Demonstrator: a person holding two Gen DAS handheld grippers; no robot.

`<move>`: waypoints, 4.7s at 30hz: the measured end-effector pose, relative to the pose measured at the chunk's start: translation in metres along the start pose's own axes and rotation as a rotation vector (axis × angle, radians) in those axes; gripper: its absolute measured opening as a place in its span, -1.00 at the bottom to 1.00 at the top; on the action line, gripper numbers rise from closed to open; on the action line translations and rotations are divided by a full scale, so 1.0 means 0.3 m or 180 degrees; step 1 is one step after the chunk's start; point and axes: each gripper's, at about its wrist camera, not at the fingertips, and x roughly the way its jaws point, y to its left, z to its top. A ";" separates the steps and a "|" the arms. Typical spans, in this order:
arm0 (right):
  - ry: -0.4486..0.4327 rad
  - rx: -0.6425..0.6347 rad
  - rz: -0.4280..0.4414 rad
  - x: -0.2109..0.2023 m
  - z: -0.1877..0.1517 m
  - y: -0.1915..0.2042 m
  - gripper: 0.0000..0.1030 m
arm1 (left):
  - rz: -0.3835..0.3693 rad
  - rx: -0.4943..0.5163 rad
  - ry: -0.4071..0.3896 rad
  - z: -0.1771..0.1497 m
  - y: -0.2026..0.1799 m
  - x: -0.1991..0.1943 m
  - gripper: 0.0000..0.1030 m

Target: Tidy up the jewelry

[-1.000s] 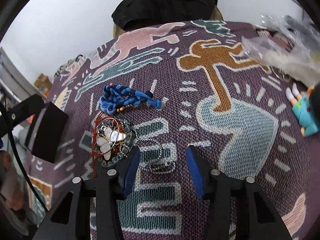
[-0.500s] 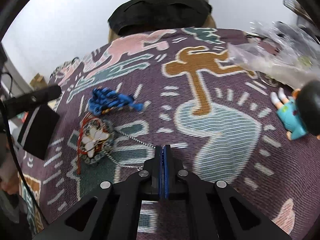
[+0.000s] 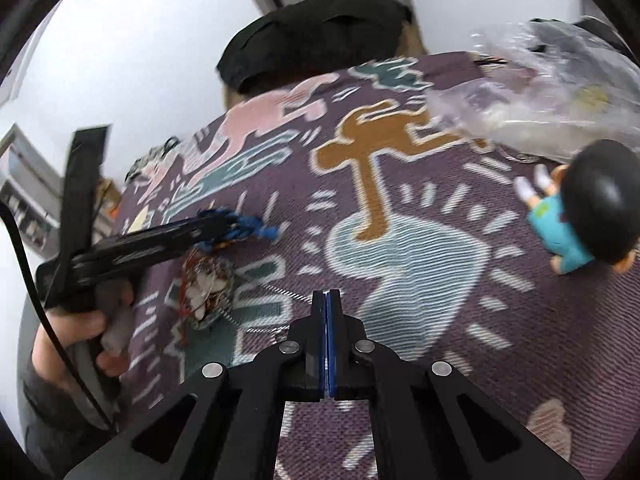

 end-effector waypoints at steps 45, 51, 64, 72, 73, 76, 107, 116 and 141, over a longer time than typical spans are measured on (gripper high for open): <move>0.0114 -0.1508 -0.0415 0.004 -0.021 0.330 -0.89 | -0.0257 -0.0358 -0.1046 -0.146 0.223 -0.564 -0.67; -0.0082 -0.1469 -0.0336 -0.097 0.036 0.375 -0.89 | -0.0250 -0.0381 -0.1133 -0.161 0.241 -0.616 -0.67; -0.0672 -0.1650 -0.0425 -0.371 0.166 0.530 -0.89 | -0.0206 -0.0399 -0.1279 -0.178 0.268 -0.703 -0.67; -0.1004 -0.1766 -0.0481 -0.528 0.229 0.640 -0.89 | -0.0129 -0.0413 -0.1351 -0.197 0.297 -0.750 -0.67; -0.1040 -0.1782 -0.0490 -0.544 0.235 0.655 -0.89 | -0.0120 -0.0418 -0.1353 -0.201 0.304 -0.752 -0.67; -0.1151 -0.1823 -0.0513 -0.591 0.249 0.697 -0.89 | -0.0079 -0.0450 -0.1356 -0.216 0.328 -0.759 -0.67; -0.1838 -0.2173 -0.0485 -0.827 0.326 1.095 -0.89 | 0.0191 -0.1008 -0.1247 -0.421 0.599 -0.738 0.23; -0.1813 -0.2284 -0.0367 -0.748 0.326 1.235 -0.89 | 0.0240 -0.1154 -0.1437 -0.510 0.652 -0.796 0.53; -0.0713 -0.2046 -0.0131 -0.298 0.272 1.081 0.18 | 0.0326 -0.1249 -0.1594 -0.530 0.689 -0.837 0.61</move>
